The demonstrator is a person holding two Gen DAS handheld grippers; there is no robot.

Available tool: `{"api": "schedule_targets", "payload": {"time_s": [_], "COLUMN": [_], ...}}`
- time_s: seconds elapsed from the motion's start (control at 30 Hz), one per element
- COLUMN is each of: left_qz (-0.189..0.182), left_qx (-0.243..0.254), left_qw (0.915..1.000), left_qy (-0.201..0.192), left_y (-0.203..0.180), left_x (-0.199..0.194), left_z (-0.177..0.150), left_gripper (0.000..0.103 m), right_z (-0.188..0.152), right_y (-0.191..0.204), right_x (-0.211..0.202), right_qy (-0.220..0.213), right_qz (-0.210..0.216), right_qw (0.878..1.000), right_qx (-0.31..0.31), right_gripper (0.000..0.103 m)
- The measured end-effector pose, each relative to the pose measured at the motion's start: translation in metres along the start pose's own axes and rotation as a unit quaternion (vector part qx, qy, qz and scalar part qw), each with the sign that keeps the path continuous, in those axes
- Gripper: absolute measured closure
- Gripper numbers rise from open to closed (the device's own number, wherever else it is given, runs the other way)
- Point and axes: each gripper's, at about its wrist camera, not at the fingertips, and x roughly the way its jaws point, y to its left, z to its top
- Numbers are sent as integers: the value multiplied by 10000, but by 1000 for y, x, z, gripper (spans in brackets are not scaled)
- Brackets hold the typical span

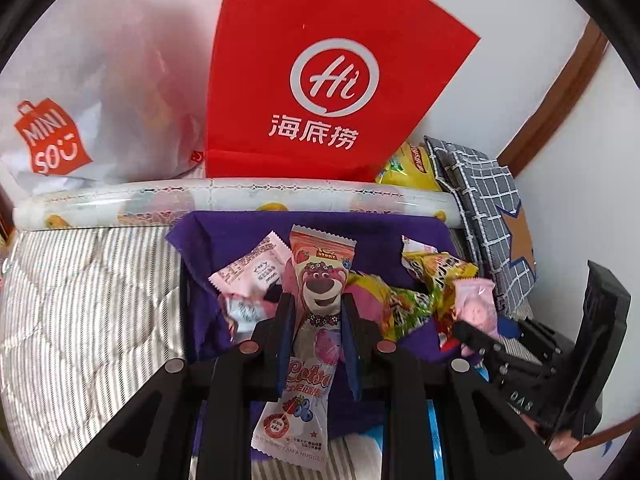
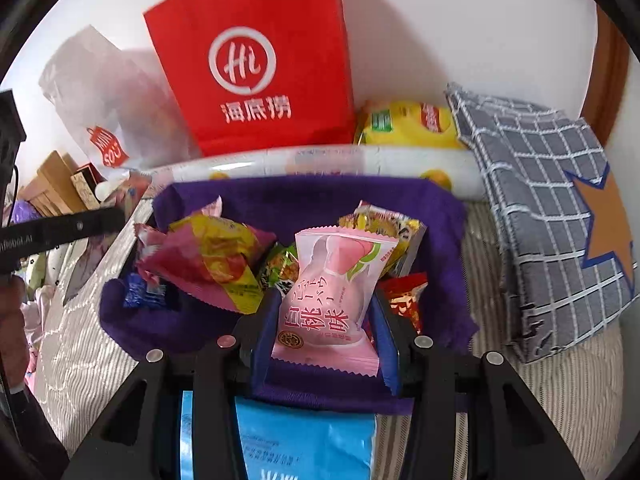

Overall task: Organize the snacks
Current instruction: 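Carry the peach packet with the right tool while the left tool carries the bear stick to the towel, then open the right tool over the towel while the left tool releases the bear stick there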

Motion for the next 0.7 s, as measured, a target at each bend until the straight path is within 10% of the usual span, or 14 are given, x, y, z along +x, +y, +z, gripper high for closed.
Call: {"api": "schedule_targets", "payload": {"time_s": [0.7], "left_qz": [182], "left_qx": [-26], "left_qw": [9996], "left_qy": [196], "left_y": [4], "left_x": [36], "left_z": [4], "left_gripper": [81], "right_z": [0], "right_y": [-4], "right_x": [35], "right_qy": [273], "right_qz": [-152], "right_qw": [9994], "right_qx": [-138], "right_gripper": [58]}}
